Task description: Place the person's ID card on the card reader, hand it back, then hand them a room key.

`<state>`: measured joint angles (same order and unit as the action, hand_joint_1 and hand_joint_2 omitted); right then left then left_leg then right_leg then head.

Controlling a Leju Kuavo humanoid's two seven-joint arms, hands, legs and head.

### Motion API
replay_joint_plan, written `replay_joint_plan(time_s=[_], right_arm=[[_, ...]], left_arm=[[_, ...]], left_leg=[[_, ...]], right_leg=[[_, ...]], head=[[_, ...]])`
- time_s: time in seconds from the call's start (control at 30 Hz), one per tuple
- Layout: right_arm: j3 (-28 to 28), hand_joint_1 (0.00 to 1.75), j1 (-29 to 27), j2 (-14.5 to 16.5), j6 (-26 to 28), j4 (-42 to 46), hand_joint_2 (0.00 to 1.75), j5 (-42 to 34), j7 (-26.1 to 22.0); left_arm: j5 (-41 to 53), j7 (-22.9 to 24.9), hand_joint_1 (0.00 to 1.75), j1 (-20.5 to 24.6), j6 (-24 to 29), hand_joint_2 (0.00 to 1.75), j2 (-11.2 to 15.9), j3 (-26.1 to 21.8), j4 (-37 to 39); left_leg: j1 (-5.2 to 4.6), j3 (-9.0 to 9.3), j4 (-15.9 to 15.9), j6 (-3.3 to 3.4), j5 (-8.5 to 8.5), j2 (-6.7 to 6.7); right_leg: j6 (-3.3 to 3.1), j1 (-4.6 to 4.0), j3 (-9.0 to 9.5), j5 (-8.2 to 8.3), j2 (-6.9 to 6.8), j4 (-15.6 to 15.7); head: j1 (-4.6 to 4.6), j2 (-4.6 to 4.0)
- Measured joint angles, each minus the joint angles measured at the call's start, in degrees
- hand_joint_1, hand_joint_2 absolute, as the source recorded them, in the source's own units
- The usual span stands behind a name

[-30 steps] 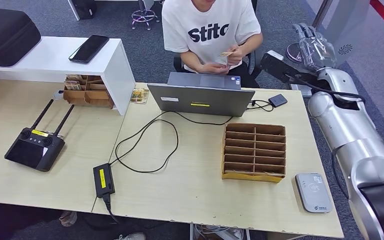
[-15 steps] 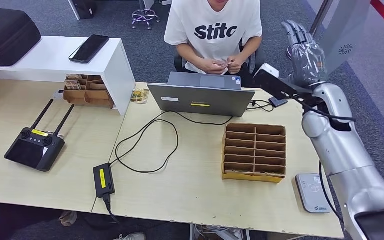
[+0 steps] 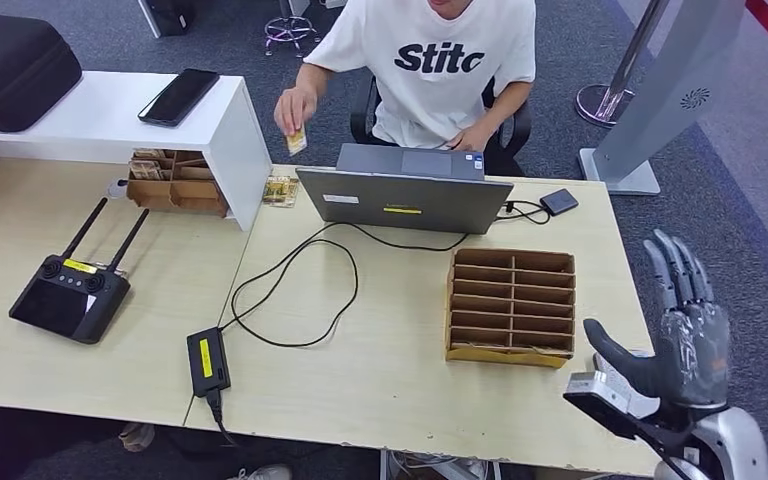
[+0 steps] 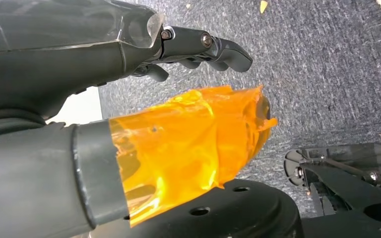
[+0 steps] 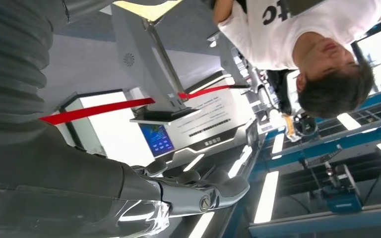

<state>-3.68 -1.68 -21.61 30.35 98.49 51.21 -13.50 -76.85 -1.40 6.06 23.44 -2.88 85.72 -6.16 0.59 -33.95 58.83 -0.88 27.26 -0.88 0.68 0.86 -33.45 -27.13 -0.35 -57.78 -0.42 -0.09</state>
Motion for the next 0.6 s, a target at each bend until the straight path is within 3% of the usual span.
replay_joint_plan(time_s=[0.27, 0.6], right_arm=[[6.9, 0.00, -12.1, 0.8, 1.2, 8.6, 1.75, 0.5, -0.3], [7.7, 0.00, -14.6, 2.5, -2.3, 7.7, 1.75, 3.5, 0.4]], left_arm=[[-0.7, -0.1, 0.00, 0.0, 0.1, 0.00, -0.2, -0.6, 0.0], [-0.6, -0.1, 0.00, 0.1, 0.0, 0.00, -0.1, -0.6, 0.0]], left_leg=[[0.00, 0.06, 0.0, -0.01, 0.00, 0.09], [0.00, 0.11, 0.0, -0.01, 0.00, 0.21]], right_leg=[[-0.01, 0.00, 0.01, -0.01, 0.08, 0.0], [-0.02, 0.00, 0.05, 0.00, 0.18, 0.0]], head=[[0.00, 0.00], [0.00, 0.00]])
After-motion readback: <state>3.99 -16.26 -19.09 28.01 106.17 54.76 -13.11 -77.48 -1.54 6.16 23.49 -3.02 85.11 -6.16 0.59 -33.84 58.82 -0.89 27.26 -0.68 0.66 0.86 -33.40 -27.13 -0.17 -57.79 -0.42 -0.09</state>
